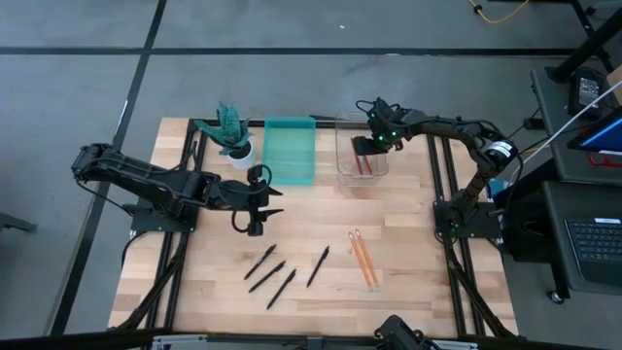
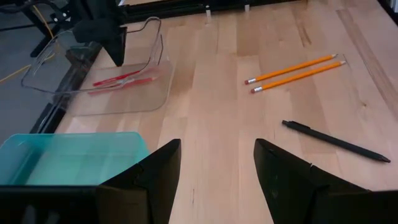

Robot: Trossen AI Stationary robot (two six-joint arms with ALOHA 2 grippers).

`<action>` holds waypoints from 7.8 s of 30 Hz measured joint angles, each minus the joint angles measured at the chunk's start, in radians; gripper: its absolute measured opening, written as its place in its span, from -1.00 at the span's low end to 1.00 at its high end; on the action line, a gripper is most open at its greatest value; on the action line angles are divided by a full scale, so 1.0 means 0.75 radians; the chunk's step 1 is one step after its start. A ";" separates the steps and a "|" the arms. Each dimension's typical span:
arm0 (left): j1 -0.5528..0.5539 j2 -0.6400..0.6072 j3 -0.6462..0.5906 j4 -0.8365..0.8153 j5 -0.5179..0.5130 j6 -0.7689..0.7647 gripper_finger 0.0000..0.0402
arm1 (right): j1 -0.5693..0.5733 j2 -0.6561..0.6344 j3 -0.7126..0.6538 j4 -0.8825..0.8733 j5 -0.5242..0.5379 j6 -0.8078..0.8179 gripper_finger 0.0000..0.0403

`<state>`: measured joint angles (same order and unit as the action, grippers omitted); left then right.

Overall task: Sort pens & pencils
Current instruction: Put the red pencil into the transparent bin, then put the yellow pencil into the transparent bin

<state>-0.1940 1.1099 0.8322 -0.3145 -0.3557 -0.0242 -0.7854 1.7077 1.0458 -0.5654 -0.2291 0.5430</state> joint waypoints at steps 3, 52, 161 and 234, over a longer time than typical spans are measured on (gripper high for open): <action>0.000 0.000 0.000 0.000 0.002 0.000 -0.01 | 0.000 0.000 0.000 0.001 0.000 -0.003 -0.64; 0.000 0.001 0.000 0.023 -0.004 0.000 -0.02 | 1.285 -0.731 -0.083 -0.366 0.481 0.572 -0.65; 0.000 0.001 -0.001 0.022 -0.004 -0.033 -0.01 | 1.427 0.043 -0.162 -0.220 0.329 0.880 -0.94; 0.000 0.001 -0.001 0.011 -0.003 -0.033 -0.01 | 0.134 0.048 0.423 -0.306 0.241 -0.239 -1.00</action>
<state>-0.1942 1.1103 0.8318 -0.3065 -0.3580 -0.0490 -0.6849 1.7439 1.3634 -0.7948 -0.0486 0.3638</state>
